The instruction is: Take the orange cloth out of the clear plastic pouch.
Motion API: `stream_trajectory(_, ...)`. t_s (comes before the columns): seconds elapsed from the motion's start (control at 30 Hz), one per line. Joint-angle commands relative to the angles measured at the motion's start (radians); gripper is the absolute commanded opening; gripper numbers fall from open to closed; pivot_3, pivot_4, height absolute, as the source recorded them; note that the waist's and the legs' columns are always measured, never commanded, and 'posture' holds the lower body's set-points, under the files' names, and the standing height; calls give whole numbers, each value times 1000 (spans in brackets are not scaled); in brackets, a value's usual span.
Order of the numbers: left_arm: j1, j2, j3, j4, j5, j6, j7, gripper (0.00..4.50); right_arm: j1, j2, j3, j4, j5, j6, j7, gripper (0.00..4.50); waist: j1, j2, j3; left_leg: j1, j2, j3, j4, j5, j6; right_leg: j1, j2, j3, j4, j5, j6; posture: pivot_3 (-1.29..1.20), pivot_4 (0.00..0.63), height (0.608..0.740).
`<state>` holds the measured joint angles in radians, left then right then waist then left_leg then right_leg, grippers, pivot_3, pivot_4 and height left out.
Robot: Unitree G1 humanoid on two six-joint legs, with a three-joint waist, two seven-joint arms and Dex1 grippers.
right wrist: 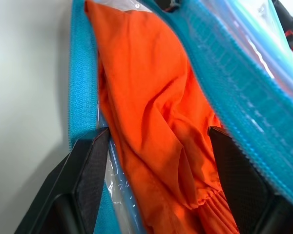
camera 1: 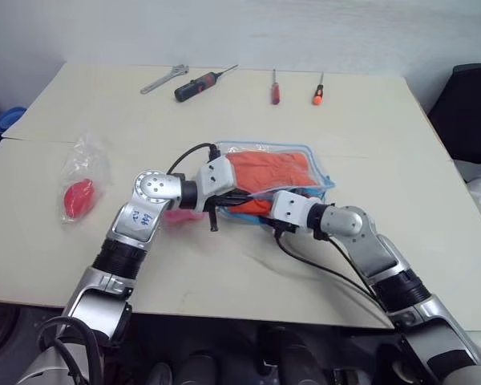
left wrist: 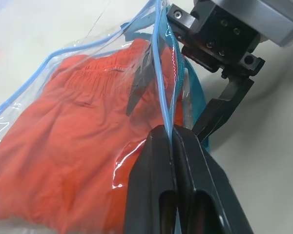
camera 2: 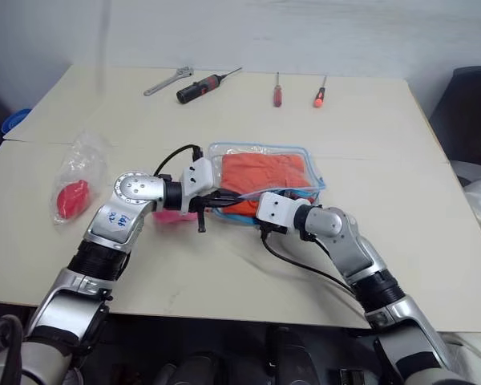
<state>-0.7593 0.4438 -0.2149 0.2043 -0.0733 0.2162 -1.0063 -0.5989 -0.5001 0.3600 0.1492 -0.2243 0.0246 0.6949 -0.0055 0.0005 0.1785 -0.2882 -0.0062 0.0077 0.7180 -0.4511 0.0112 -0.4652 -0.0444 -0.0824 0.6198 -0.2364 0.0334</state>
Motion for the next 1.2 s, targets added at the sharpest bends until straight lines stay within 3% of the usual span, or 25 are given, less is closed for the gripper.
stream_trajectory(0.03, -13, 6, 9, -26, -6, -18, -2, 0, -6, -10, 6, 67, -46, -7, -13, 2459, 1, 0, 0, 0, 0, 0, 0, 0, 0, 0, 0, 0, 0, 0, 0, 0, 150, 740)
stream_trajectory(0.23, -4, 10, 9, -26, -6, -24, 1, 0, -2, -5, 9, 79, -30, -7, 16, 440, 1, 0, 0, 0, 0, 0, 1, 0, 0, 0, 0, 0, 1, 0, 0, 0, 150, 740)
stream_trajectory(0.3, 0, 10, 7, -28, -6, -24, 2, 0, 1, -4, 8, 76, -27, -5, 20, 40, 1, 0, 0, 0, 0, 0, 1, 0, 0, 0, 0, 0, 1, 0, 0, 0, 150, 740)
stream_trajectory(0.57, -5, 9, 3, 20, 17, -46, 24, 0, 14, 1, -2, 30, -27, 5, 7, 40, 1, 0, 0, 0, 0, 0, 1, 0, 0, 0, 0, 0, 1, 0, 0, 0, 150, 740)
stream_trajectory(0.77, -49, -34, 22, 146, 54, -47, 131, 0, 59, -16, -26, -183, 40, 29, 71, 40, 5, 0, 0, 0, 0, -1, 0, 0, 0, 0, 0, -1, 0, 0, 0, 0, 150, 740)
stream_trajectory(1.2, -142, -70, 51, 340, 81, -114, 263, 0, 280, -188, -53, -443, 137, -35, 251, 40, 4, 0, 0, -1, 0, -2, 0, 0, 0, 0, 0, -3, -1, 0, 0, 0, 150, 740)
